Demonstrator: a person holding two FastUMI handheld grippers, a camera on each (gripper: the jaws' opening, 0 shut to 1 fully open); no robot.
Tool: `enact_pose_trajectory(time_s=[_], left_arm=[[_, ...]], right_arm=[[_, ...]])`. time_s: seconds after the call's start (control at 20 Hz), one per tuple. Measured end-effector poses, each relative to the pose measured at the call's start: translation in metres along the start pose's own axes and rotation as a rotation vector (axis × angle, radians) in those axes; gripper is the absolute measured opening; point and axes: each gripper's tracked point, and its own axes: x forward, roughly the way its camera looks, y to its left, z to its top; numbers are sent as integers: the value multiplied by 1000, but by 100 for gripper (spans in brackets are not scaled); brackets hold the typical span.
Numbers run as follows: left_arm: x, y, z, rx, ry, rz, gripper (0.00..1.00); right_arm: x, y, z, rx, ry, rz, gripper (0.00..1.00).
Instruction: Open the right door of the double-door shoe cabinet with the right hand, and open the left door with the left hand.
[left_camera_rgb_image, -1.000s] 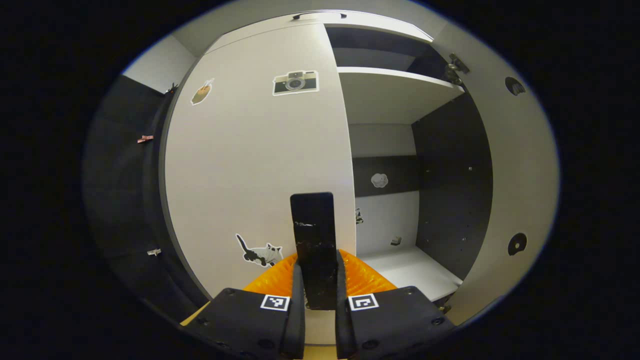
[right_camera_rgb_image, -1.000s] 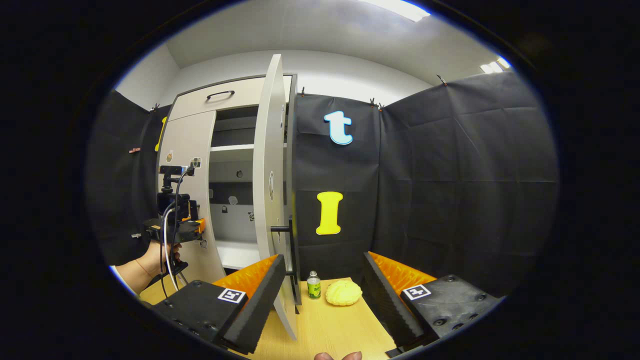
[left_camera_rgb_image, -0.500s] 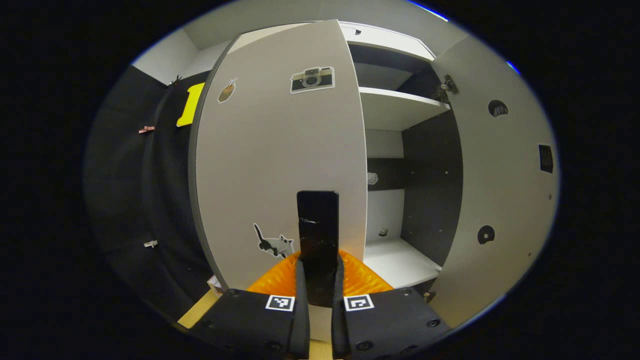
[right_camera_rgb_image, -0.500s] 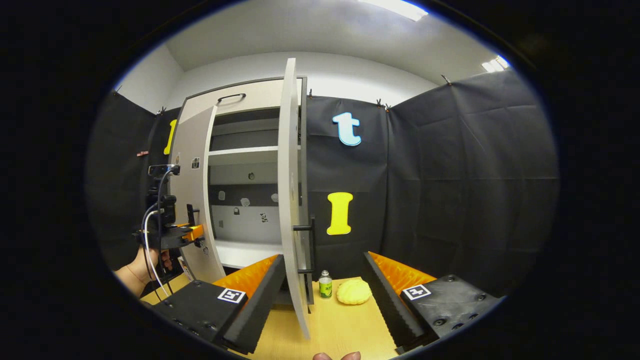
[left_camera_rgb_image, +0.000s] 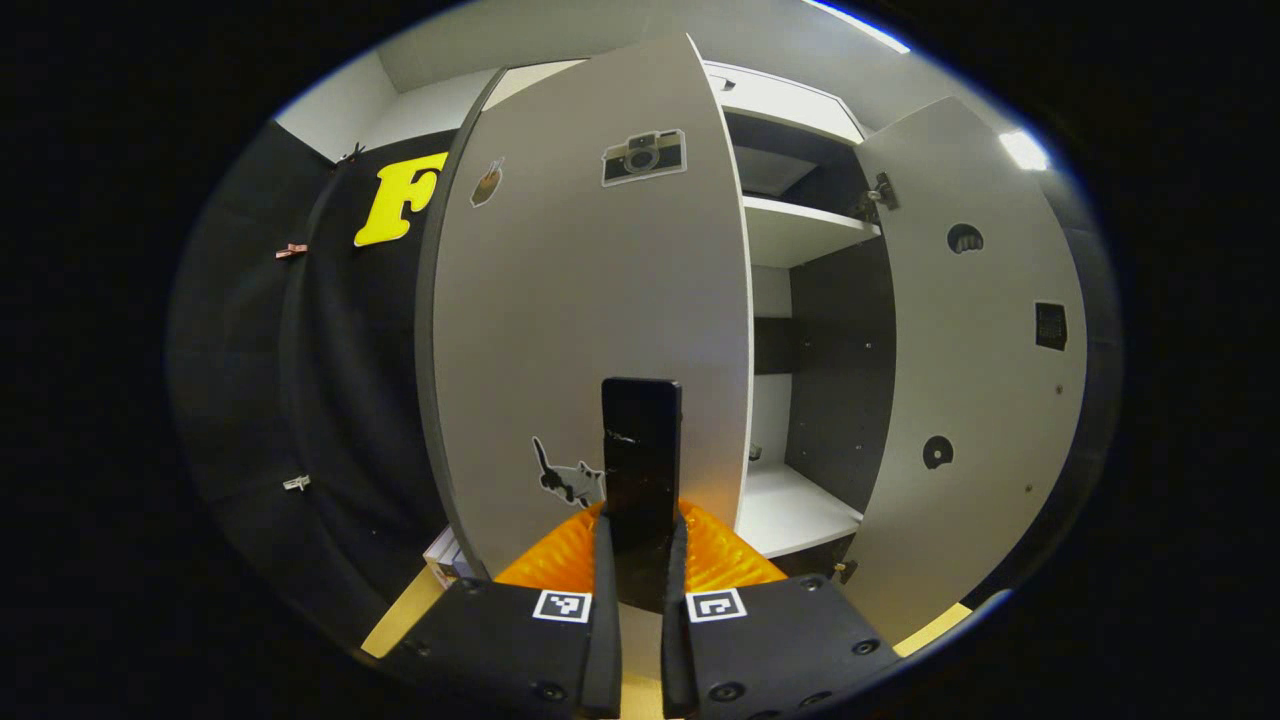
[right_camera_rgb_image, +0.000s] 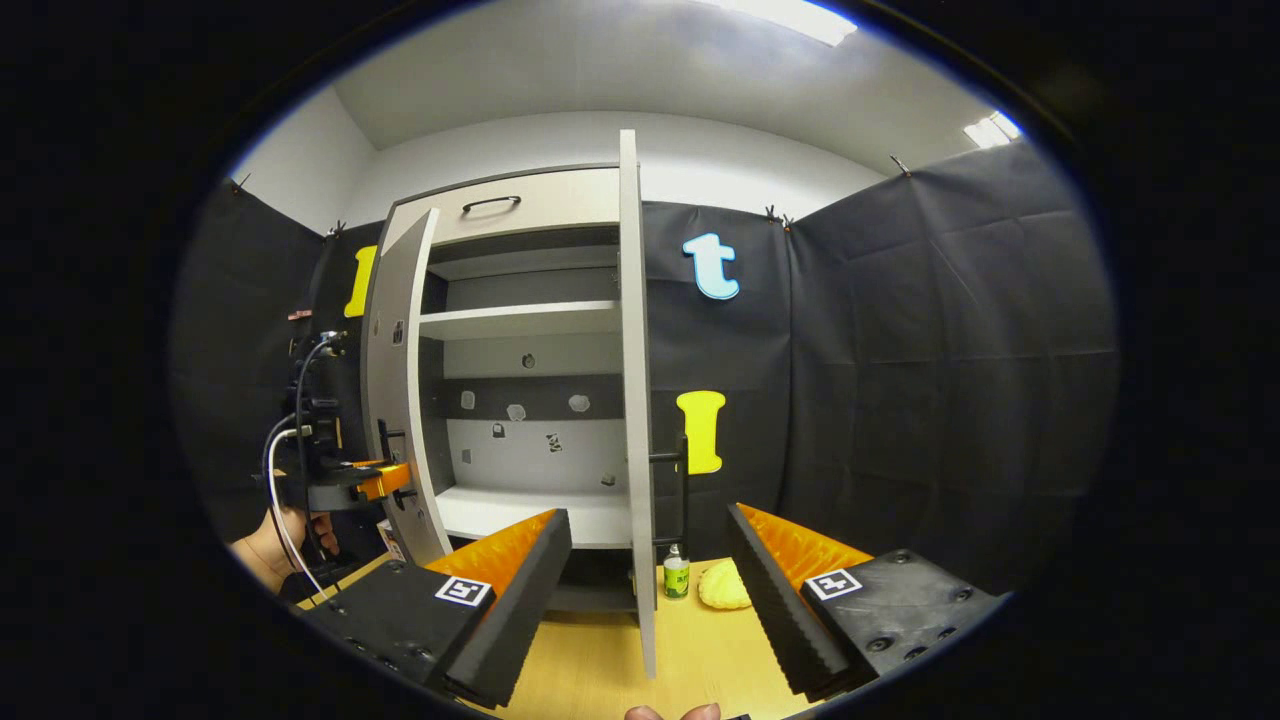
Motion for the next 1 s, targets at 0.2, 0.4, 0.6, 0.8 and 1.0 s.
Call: enact_pose_trajectory(time_s=[0.2, 0.4, 0.6, 0.8, 1.0], left_arm=[[-6, 4, -1, 4, 2, -15, 21], [-7, 6, -2, -3, -1, -28, 20], [-12, 10, -2, -6, -7, -28, 19], [-18, 16, -3, -10, -14, -25, 20], [-23, 25, -2, -21, -24, -33, 19]], right_arm=[[-17, 20, -10, 14, 5, 2, 98], [-17, 38, -15, 27, 11, 21, 98], [-15, 59, -15, 12, 5, 50, 98], [-13, 78, -16, 3, -2, 79, 98], [-13, 93, -21, 6, 2, 105, 98]])
